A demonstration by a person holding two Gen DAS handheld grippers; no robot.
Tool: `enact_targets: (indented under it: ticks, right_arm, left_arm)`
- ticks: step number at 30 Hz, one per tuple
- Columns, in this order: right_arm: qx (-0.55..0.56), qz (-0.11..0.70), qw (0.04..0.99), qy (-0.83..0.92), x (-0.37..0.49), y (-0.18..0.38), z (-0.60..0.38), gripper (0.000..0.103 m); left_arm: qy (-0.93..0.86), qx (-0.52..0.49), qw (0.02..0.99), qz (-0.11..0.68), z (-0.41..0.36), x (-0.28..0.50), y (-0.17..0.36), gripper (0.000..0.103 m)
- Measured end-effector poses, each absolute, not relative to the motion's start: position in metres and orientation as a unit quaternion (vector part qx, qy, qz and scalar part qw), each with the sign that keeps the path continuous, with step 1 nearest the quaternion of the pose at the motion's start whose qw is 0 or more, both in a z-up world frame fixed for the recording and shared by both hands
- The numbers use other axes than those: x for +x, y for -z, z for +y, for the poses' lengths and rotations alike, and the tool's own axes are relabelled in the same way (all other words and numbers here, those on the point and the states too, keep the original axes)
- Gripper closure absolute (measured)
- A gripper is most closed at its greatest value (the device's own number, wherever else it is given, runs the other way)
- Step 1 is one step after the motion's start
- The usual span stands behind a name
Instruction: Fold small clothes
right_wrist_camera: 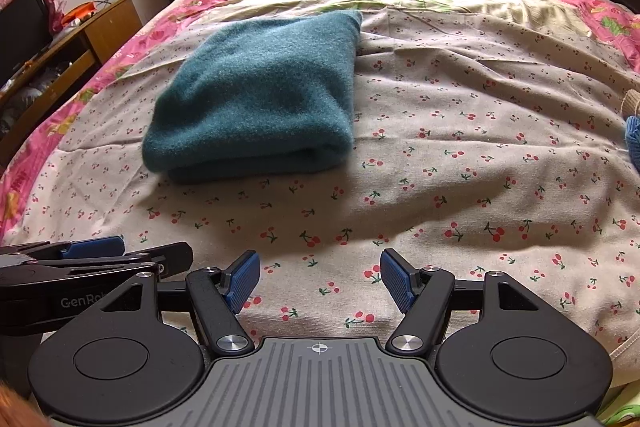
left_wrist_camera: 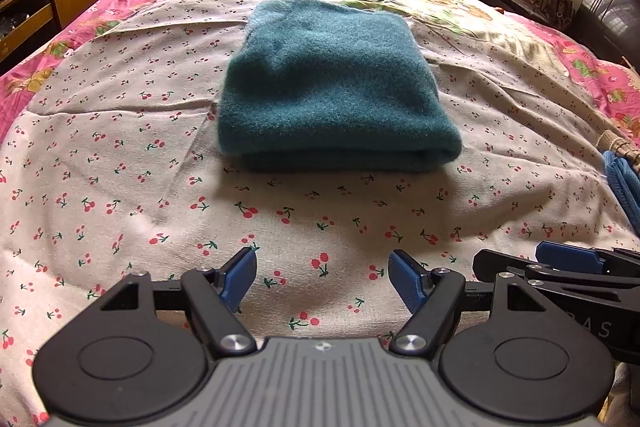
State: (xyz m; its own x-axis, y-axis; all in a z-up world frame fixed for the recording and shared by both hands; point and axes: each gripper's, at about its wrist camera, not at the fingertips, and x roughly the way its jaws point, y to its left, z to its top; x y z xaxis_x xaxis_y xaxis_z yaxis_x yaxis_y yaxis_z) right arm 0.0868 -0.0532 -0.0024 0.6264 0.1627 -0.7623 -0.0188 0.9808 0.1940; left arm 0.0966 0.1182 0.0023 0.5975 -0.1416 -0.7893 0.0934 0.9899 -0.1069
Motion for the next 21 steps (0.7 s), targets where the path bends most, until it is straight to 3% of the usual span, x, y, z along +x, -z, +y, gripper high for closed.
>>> enact_targets:
  ticks: [21]
  right_arm:
    - [0.086, 0.426, 0.899, -0.051, 0.0849, -0.0014, -0.0545, 0.036]
  left_arm:
    - [0.062, -0.023, 0.898, 0.434, 0.1172, 0.0945, -0.0066, 0.021]
